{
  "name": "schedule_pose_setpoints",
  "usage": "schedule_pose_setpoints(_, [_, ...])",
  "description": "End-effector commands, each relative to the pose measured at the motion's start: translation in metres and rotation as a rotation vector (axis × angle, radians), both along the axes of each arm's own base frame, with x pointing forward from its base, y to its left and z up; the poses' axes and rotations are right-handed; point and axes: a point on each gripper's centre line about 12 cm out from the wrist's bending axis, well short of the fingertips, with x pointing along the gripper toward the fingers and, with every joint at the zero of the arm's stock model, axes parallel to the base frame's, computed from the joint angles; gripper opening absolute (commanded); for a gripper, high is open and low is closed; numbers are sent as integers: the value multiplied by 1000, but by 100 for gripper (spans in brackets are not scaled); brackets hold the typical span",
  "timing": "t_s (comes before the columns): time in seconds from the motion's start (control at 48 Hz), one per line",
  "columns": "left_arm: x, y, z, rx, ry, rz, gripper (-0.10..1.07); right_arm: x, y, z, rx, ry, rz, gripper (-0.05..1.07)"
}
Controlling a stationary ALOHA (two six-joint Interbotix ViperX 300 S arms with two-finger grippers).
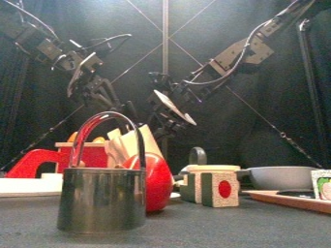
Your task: Pull out cleaver
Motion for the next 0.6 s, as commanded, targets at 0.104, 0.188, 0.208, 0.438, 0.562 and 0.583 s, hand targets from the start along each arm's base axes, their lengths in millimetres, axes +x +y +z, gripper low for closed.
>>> schedule_pose_setpoints(0.104, [1, -2, 9, -11, -30, 3, 39, 1, 0, 22, -11, -51, 0, 38])
schedule_pose_setpoints(0.188, [-1, -3, 14, -16, -48, 2, 39, 1, 0, 22, -12, -50, 1, 38])
schedule_pose_setpoints(0.208, [-1, -3, 15, -19, -51, 3, 39, 1, 0, 22, -12, -50, 1, 38])
schedule_pose_setpoints(0.438, [-11, -9, 31, -44, -115, -2, 39, 1, 0, 22, -12, -50, 2, 38])
schedule_pose_setpoints(0.562, [-20, -13, 37, -51, -144, -13, 39, 1, 1, 22, -11, -50, 3, 38])
schedule_pose_setpoints(0.583, [-21, -13, 37, -52, -148, -14, 39, 1, 1, 22, -11, -49, 3, 38])
